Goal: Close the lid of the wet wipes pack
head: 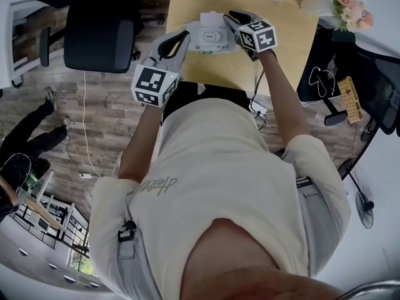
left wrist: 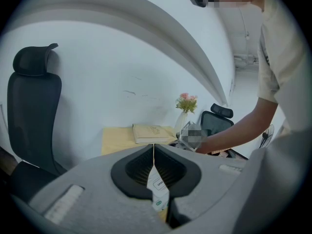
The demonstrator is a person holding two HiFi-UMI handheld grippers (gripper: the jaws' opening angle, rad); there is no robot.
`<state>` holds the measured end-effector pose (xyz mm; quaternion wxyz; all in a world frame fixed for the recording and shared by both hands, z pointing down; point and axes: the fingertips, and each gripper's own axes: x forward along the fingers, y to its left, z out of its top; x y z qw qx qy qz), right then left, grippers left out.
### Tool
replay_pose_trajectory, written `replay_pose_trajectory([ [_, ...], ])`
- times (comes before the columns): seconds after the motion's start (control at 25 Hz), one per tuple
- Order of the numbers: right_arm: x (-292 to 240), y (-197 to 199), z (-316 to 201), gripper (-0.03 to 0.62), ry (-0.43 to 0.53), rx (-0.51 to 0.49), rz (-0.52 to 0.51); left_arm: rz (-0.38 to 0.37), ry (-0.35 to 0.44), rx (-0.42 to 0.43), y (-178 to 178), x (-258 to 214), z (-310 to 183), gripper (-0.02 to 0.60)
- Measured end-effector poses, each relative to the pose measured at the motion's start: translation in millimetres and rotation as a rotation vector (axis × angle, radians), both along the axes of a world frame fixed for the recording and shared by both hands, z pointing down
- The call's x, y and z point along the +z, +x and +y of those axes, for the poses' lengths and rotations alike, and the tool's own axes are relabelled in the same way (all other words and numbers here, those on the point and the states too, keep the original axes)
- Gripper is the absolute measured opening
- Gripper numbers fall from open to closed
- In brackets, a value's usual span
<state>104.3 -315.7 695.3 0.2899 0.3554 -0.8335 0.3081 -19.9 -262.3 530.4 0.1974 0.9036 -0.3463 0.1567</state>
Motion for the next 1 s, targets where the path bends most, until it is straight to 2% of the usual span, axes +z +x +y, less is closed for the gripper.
replay_pose_trajectory([
  [0.2, 13.7, -6.7, -6.9, 0.081, -0.115, -0.003, -0.095, -0.003, -0.021, -0.020, -9.3, 5.4, -2.1, 0.017],
  [0.4, 21.8, -19.1, -3.3, 0.081, -0.203, -0.096, -0.120, -0.009, -0.052, -0.043, -16.3, 16.0, 1.9, 0.017],
  [0.68, 5.9, -21.7, -5.2, 0.080, -0.157, -0.099, -0.129, -0.001, -0.047, -0.063, -20.3, 10.0, 5.8, 0.017],
  [1.0, -25.3, -26.0, 6.9, 0.079, -0.068, -0.129, -0.162, 0.041, 0.011, -0.060, -8.2, -13.4, 5.9, 0.017],
])
